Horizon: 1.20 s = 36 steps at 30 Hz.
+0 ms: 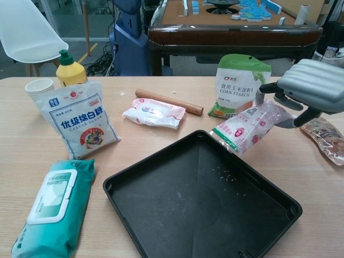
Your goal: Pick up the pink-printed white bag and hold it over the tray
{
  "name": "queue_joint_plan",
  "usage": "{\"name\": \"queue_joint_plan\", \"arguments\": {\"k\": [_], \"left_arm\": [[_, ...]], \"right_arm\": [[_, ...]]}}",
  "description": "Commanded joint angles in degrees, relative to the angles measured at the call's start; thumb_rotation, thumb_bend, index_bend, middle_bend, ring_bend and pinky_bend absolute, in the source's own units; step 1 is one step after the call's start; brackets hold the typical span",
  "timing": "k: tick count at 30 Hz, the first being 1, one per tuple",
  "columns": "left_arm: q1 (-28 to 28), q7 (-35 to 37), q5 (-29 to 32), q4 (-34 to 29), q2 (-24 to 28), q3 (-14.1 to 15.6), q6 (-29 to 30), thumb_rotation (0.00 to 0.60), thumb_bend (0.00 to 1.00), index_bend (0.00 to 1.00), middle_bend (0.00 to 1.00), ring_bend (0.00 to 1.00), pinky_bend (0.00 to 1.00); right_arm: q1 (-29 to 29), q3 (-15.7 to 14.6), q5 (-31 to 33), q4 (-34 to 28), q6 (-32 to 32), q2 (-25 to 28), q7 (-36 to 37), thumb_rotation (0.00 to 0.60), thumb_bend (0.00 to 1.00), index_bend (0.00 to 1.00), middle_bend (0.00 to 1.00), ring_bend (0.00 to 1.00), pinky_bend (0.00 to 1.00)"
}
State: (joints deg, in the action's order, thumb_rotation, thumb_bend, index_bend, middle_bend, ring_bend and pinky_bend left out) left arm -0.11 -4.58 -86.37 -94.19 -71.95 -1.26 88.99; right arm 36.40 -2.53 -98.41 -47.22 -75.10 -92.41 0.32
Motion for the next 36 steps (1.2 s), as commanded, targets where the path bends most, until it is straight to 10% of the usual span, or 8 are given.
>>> {"name": "queue_joint_plan", "arguments": {"k": [1,28,36], "left_arm": [[0.03,-0.35,-0.1,-0.26,0.03,0.02,0.14,0.6,0.24,0.04,0.0,0.0,0.03],[0.16,-1.12,0.1,-1.08,0.31,0.15,0.05,0.6,0.24,0.04,0.0,0.0,0.03],[0.25,-1.31,0.2,-1.18,0.39,0.17,0.12,0.6,0.24,0.04,0.0,0.0,0.03]], "right_arm": [[-2.93,-0.21,1.18,7.74,-2.93,-5.38,8.79,0.6,0.7,0.98,0.85,0.74,0.6],[-5.78,-2.21,1.48,29.99,-2.31,-18.92,30.24,0.6,0.7,0.98,0.83,0.74,0.6],[-5.56,-3.26,1.2,29.04,1.0,-18.28,31.17,0.6,0.41,0.79,0.7,0.64,0.58]]}}
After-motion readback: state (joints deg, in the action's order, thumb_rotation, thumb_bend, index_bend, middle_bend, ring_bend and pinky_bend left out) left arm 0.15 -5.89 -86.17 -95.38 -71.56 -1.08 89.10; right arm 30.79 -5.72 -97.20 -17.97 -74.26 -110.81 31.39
